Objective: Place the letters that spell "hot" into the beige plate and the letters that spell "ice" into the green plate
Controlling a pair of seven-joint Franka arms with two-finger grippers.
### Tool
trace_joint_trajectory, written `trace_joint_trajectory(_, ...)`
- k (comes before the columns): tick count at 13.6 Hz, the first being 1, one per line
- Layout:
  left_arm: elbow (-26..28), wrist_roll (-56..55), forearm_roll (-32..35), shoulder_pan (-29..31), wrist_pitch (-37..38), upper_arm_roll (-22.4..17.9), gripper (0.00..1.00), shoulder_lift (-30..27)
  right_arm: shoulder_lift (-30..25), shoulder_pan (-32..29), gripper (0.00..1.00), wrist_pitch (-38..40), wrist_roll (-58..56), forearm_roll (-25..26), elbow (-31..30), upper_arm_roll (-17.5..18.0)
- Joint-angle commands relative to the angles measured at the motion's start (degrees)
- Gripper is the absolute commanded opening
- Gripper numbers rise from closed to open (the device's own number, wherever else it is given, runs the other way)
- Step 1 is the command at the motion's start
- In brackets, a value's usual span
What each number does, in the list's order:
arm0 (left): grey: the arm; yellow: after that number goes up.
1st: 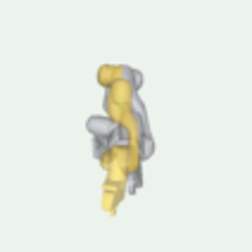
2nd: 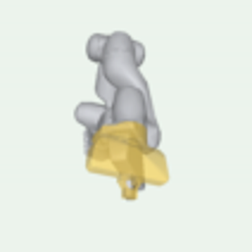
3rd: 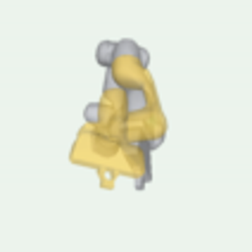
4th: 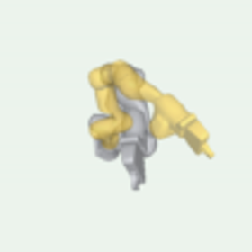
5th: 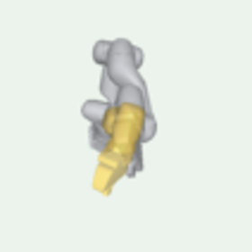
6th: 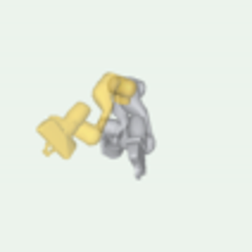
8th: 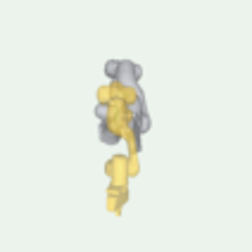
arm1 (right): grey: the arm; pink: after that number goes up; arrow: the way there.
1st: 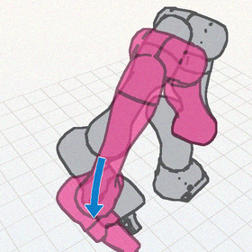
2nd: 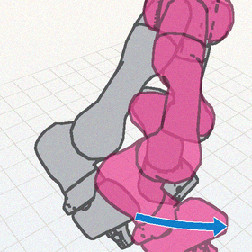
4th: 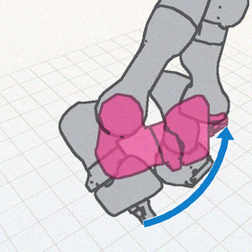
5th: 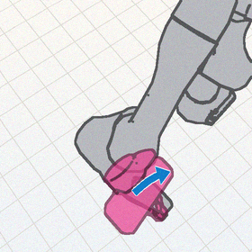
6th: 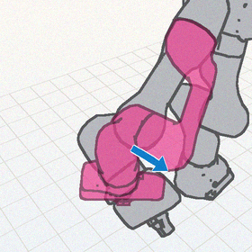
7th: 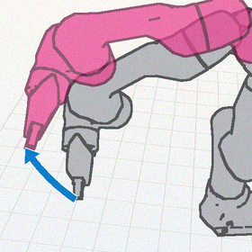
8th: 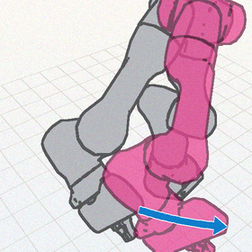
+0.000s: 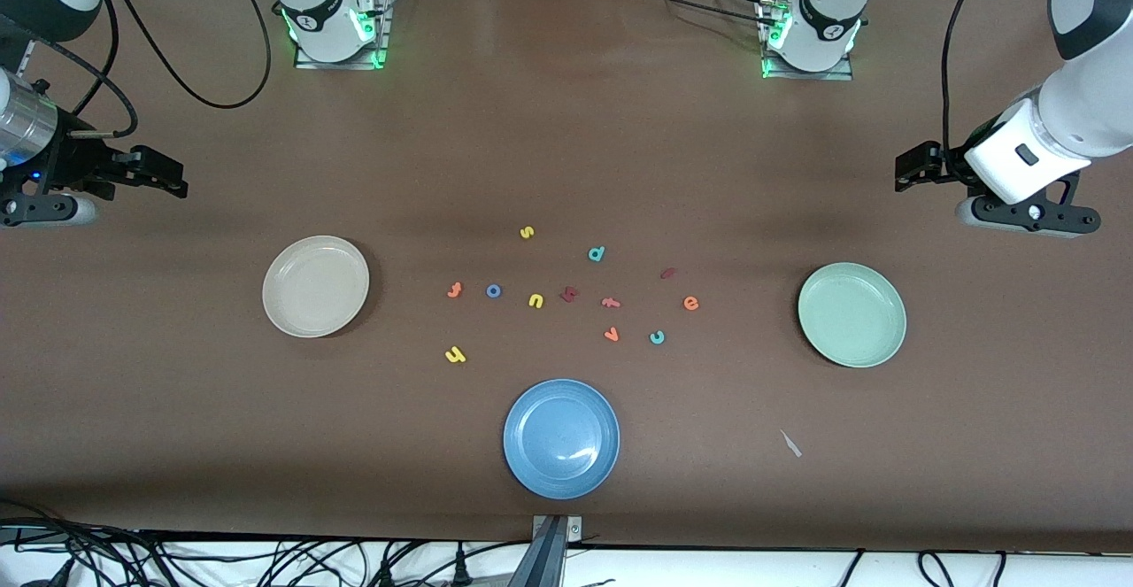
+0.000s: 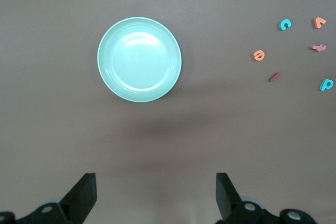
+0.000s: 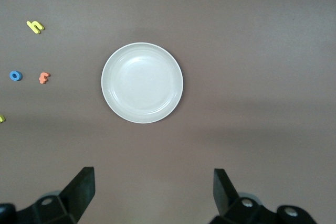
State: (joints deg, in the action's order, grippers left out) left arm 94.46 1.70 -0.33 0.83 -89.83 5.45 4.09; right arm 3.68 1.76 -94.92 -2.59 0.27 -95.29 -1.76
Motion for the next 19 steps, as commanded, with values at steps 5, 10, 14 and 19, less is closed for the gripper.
trace_joint_trajectory(5,-0.9,1.2,-0.1,0.5,0.9,0.3,1.0,0.0,0.5,-0.4,1.0,1.2,-0.2,-0.7,1.2,0.1)
trace_joint_trajectory(10,-1.0,1.2,-0.1,0.6,0.6,0.4,1.0,0.3,0.5,-0.4,1.0,1.2,-0.2,-0.7,1.2,0.1)
trace_joint_trajectory(14,-1.0,1.2,-0.1,0.6,0.8,0.5,1.0,0.3,0.5,-0.4,1.0,1.2,-0.2,-0.7,1.2,0.1)
trace_joint_trajectory(19,-1.2,1.9,0.0,0.4,0.7,0.5,1.0,0.2,0.5,-0.4,1.0,1.2,-0.2,-0.7,1.2,0.1)
